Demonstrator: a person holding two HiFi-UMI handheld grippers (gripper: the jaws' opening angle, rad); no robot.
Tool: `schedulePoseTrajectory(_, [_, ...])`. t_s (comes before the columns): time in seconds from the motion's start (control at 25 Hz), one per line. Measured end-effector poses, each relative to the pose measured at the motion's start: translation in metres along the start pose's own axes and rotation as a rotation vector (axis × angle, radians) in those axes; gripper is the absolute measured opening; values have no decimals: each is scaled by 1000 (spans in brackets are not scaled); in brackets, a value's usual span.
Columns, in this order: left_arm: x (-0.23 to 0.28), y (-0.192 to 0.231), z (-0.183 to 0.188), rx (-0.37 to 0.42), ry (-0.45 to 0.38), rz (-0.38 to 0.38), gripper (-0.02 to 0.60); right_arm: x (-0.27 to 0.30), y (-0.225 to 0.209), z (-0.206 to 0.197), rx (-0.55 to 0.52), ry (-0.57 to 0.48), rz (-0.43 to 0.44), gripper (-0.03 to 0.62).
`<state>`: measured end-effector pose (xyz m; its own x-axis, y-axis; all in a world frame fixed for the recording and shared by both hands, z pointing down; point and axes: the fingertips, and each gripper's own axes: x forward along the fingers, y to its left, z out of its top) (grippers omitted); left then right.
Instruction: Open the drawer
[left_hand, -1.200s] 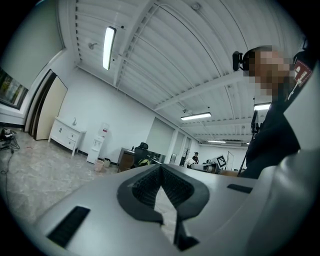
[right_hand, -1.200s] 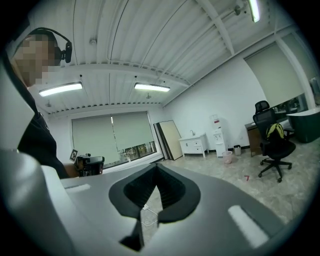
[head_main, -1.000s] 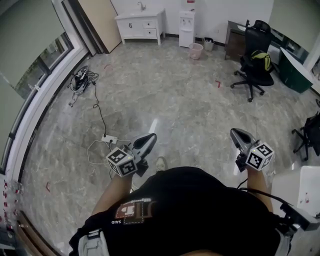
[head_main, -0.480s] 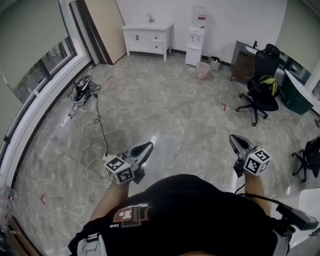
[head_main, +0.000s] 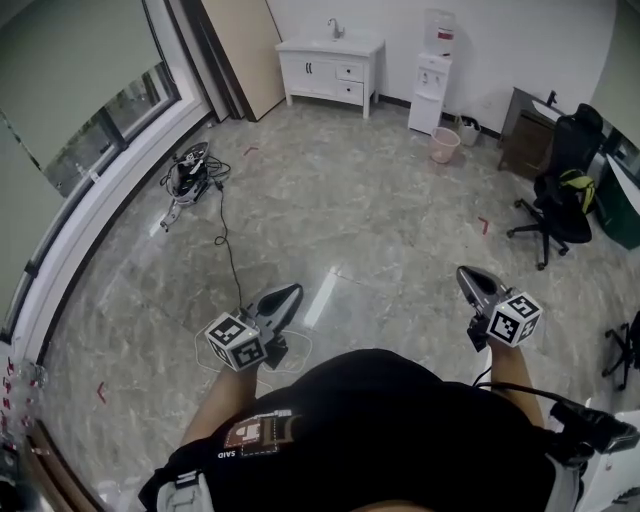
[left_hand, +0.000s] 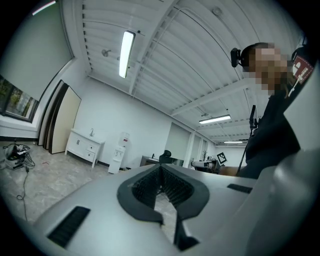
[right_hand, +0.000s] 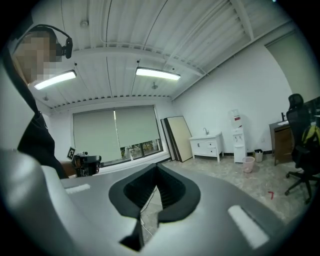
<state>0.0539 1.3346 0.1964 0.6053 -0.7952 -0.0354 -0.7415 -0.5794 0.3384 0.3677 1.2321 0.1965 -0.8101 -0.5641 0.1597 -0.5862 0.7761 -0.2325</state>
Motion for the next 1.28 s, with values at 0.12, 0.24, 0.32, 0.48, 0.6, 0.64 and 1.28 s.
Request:
schedulePoseTrajectory(0.12, [12,17,3,-20,-16,23,-2,27,-24,1,19,8,20,-2])
schedulePoseTrajectory(0.24, [25,37,0,-22,-15,61,-2,57,-46,1,23,17,56,-2])
schedulePoseTrajectory(0.32, [40,50,0,-20,-22,89,-2,76,-65,4,20,24,86,-2])
schedulePoseTrajectory(0.48, [94,70,9,-8,-61,143,-2,107,-127,25,-2,33,135,-2])
schedulePoseTrajectory(0.6, [139,80,17,10,-74,179,-2,129,-176,55,-26,36,167,-2])
schedulePoseTrajectory(0.64, [152,84,18,22,-70,190,-2,136,-190,65,-37,31,178,-2])
schedulePoseTrajectory(1.28, [325,155,31,16,-54,174,-2,205,-352,109,-50,40,177,-2])
